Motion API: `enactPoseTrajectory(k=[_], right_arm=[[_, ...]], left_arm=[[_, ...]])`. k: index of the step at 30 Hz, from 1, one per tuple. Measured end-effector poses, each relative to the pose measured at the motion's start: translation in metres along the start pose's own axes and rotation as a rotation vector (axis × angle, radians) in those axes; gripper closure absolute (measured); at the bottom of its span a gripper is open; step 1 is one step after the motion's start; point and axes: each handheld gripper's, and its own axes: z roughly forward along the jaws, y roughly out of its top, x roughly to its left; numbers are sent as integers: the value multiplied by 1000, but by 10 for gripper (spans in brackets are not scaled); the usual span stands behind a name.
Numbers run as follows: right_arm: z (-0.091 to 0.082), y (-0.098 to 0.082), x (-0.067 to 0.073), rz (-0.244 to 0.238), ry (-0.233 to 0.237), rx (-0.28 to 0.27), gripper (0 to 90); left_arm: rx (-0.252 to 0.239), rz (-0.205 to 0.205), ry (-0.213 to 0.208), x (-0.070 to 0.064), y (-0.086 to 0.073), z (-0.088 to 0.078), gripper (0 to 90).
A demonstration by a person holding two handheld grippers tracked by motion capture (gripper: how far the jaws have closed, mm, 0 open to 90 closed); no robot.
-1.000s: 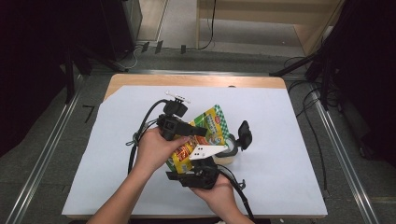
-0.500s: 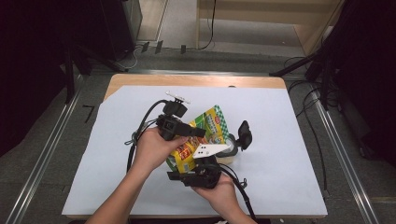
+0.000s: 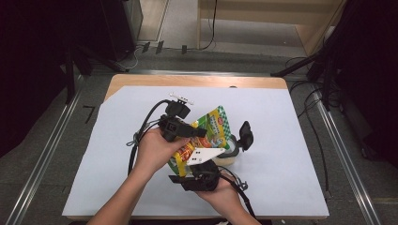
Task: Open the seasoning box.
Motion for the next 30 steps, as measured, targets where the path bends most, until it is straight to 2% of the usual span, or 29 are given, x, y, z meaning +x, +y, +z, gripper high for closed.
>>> enactPoseTrajectory(k=[3, 9, 13, 15, 19, 22, 26, 28, 30], right_arm=[[0, 0, 0, 16, 7, -13, 657], [0, 0, 0, 69, 63, -54, 686], [-1, 1, 0, 80, 72, -66, 687], [-2, 2, -1, 85, 83, -74, 688], [2, 3, -5, 124, 109, -75, 659], [2, 2, -4, 107, 77, -73, 635], [2, 1, -4, 122, 35, -82, 654], [2, 0, -4, 125, 32, -82, 657], [2, 0, -5, 123, 20, -73, 674]], left_arm=[[-2, -3, -6, 0, 1, 0, 844], [-7, -23, -25, 2, 4, 1, 803], [-9, -22, -29, 1, 5, -1, 790], [-14, -17, -21, -1, 6, -1, 784], [-10, 0, 28, -5, 7, 1, 792], [-16, -5, 27, -5, 7, 2, 797], [-23, 3, 35, -8, 6, 4, 807], [-21, 5, 37, -9, 6, 4, 810], [-20, -9, 22, -7, 6, 6, 811]])
